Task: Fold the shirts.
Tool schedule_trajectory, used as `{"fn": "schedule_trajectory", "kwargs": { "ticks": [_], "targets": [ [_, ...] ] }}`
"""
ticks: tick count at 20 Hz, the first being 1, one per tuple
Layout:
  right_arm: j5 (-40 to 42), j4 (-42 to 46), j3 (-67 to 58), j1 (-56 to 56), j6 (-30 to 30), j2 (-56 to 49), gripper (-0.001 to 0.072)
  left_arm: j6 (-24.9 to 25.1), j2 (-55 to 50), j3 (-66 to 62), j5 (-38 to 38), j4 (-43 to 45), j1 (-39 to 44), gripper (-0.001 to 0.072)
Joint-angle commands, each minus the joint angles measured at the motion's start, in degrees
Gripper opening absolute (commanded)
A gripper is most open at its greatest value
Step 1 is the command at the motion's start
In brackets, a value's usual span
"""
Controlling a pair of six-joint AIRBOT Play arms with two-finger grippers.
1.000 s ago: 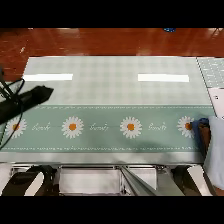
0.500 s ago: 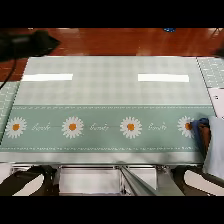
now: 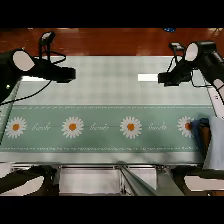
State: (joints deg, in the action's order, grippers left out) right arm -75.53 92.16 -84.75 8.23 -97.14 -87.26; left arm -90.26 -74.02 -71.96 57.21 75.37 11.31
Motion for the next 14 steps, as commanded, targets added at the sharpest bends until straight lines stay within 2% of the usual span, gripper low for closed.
{"fn": "schedule_trajectory", "kwargs": {
  "ticks": [1,14],
  "targets": [
    [-0.4,1.4,0.9,0.9,-1.2,-0.9,0.0028,-0.7,-1.0,0.4,0.9,1.6,-0.2,0.0017],
    [-0.4,1.4,0.9,0.9,-1.2,-0.9,0.0028,-0.7,-1.4,0.5,0.9,1.6,-0.2,0.0018]
  ]
}}
